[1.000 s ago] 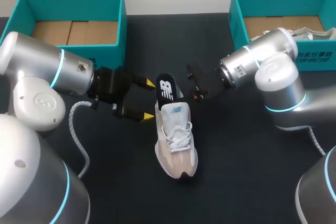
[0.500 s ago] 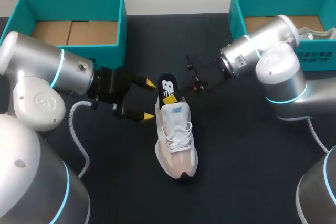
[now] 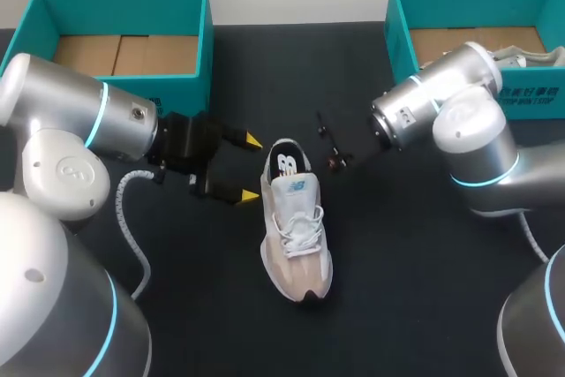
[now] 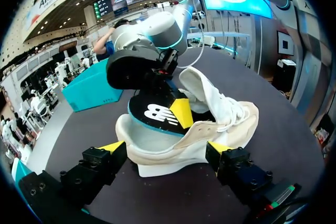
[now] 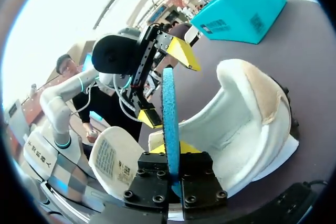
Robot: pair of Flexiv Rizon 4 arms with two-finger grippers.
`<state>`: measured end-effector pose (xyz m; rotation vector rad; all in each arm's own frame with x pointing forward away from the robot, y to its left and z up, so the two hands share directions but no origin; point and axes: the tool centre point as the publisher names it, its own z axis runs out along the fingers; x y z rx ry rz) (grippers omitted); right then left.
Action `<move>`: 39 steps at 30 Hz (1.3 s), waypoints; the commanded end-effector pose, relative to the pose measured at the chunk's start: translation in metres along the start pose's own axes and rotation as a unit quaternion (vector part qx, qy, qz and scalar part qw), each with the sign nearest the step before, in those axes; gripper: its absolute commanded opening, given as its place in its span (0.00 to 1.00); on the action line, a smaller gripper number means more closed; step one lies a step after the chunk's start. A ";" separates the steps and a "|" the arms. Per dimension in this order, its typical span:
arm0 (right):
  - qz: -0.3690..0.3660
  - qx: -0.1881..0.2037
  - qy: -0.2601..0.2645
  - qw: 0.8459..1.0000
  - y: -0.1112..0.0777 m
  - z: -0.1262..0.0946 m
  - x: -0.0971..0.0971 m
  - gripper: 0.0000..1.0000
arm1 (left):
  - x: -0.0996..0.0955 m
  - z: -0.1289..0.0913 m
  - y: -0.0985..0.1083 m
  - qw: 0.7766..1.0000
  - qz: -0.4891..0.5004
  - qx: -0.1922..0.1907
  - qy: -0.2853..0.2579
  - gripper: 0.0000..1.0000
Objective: Take the shoe out of the shoebox, open the shoe tongue, remove and reinsert the insole, then place the shoe into the shoebox
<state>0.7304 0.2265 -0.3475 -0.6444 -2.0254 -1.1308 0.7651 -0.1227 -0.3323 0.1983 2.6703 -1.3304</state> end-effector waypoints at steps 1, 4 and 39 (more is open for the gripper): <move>0.003 -0.006 -0.005 1.000 -0.008 0.004 0.003 0.00 | 0.000 0.000 -0.001 1.000 0.000 -0.002 0.000 1.00; -0.001 -0.006 -0.010 1.000 -0.003 0.001 0.004 0.00 | 0.000 0.000 -0.001 1.000 0.000 -0.002 0.000 1.00; -0.084 0.013 -0.050 0.995 0.053 -0.024 -0.012 0.00 | 0.000 0.000 -0.001 1.000 0.000 -0.002 0.000 1.00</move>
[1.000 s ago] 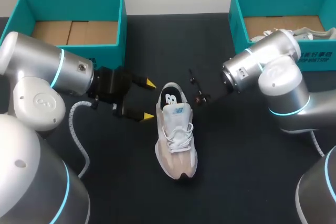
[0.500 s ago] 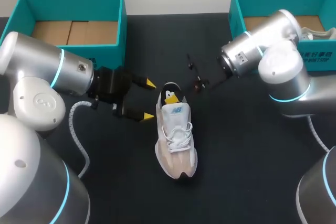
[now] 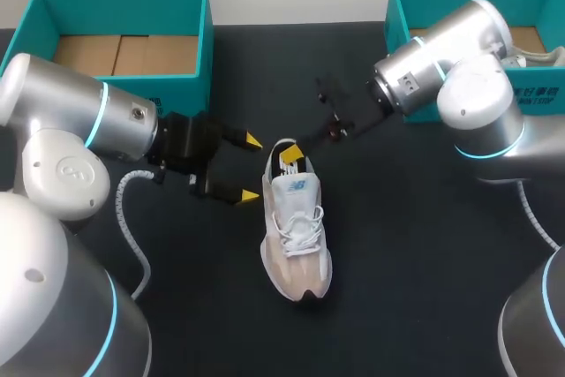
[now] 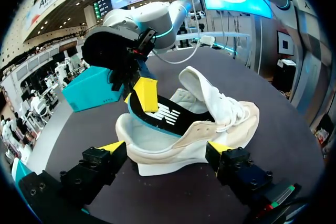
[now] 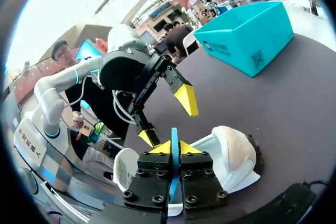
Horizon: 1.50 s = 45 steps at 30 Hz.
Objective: Take the shoe out of the shoebox, open the shoe tongue, remove and reinsert the insole, then place the shoe into the shoebox
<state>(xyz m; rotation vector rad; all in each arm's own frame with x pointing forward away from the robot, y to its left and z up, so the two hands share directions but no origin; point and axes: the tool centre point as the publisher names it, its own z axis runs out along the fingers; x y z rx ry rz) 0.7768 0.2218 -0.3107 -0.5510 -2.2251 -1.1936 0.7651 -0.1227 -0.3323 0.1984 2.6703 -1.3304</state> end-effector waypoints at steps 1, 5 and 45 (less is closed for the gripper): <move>0.000 0.002 0.012 1.000 0.001 0.013 -0.012 0.00 | 0.000 0.000 0.000 1.000 0.000 -0.002 0.000 1.00; 0.000 0.000 0.019 1.000 0.000 0.018 -0.015 0.00 | 0.000 0.000 0.000 1.000 0.000 -0.002 0.000 1.00; 0.031 0.005 -0.099 0.995 0.023 -0.050 0.049 0.23 | 0.000 0.000 0.000 1.000 0.000 -0.002 0.000 1.00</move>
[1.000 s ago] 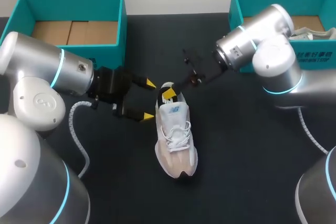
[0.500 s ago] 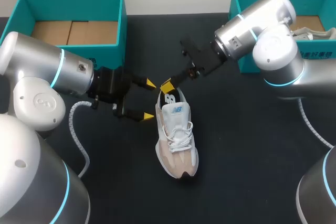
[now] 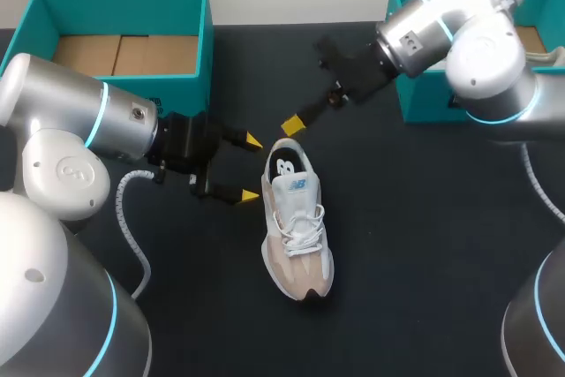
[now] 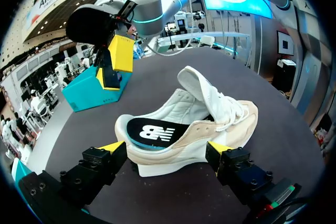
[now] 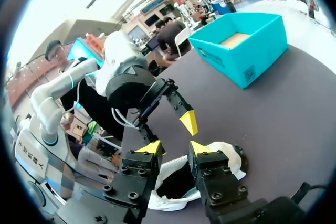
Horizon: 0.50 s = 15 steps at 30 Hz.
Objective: Take the shoe out of the shoebox, open the shoe tongue, remove and reinsert the insole, then place the shoe into the shoebox
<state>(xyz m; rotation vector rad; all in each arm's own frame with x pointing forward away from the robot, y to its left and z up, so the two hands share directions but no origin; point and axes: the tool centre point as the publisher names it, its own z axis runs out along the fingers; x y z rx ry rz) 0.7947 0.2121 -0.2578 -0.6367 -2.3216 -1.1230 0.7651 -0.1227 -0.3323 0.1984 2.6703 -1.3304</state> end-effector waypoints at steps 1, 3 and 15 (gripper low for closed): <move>0.030 -0.019 -0.050 0.998 -0.017 -0.016 0.030 0.07 | 0.000 0.000 0.000 1.000 0.000 -0.002 0.000 1.00; 0.048 -0.017 -0.062 0.997 -0.019 -0.016 0.034 0.00 | 0.000 0.000 0.000 1.000 0.000 -0.002 0.000 1.00; 0.095 0.012 -0.102 0.990 -0.019 -0.013 0.038 0.00 | -0.017 -0.069 -0.003 0.998 0.051 0.000 0.034 1.00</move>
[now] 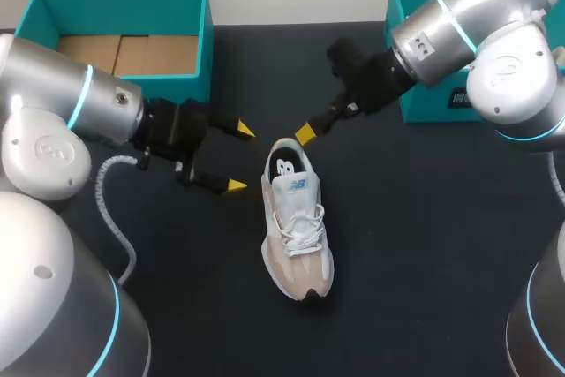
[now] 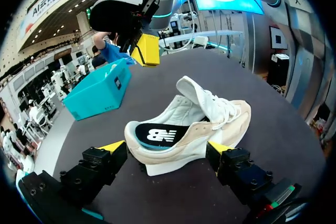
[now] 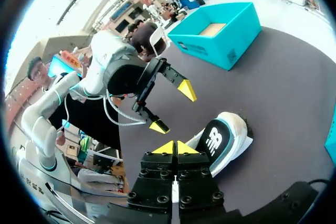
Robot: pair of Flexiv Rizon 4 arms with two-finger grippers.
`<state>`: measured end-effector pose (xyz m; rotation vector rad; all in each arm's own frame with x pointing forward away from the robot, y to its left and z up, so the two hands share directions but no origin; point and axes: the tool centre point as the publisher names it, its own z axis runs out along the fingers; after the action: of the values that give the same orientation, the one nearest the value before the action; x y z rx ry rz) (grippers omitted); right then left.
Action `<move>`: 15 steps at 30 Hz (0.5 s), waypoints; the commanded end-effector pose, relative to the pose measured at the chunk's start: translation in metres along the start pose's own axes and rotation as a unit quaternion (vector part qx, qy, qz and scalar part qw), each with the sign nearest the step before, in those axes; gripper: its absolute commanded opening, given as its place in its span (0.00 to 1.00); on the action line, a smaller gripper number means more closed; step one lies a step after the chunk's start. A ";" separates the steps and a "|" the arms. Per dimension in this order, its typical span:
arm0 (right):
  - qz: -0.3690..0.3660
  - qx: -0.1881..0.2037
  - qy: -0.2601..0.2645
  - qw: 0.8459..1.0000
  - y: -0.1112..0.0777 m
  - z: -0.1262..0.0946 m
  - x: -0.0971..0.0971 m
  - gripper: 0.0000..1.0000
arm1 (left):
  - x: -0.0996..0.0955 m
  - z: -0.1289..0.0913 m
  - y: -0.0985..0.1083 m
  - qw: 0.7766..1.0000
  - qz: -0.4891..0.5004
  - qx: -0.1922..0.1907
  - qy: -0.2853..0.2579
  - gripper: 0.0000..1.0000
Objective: Take the shoe out of the shoebox, open the shoe tongue, remove and reinsert the insole, then place the shoe into the shoebox
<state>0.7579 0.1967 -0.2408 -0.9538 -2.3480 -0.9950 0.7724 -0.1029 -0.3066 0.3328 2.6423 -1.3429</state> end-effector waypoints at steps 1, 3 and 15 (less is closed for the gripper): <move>0.001 0.001 -0.019 1.000 0.001 0.000 0.002 0.00 | -0.006 -0.043 0.003 1.000 0.012 -0.015 0.020 1.00; 0.001 0.001 -0.019 1.000 0.001 0.000 0.002 0.00 | -0.010 -0.058 0.002 0.999 0.019 -0.022 0.029 1.00; 0.102 0.058 -0.190 0.975 0.004 0.018 -0.004 0.00 | -0.021 -0.112 -0.011 0.996 0.031 -0.079 0.022 1.00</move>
<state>0.7583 0.1961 -0.2561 -1.2092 -2.3952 -0.8345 0.7925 -0.0360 -0.2488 0.4245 2.7171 -1.1432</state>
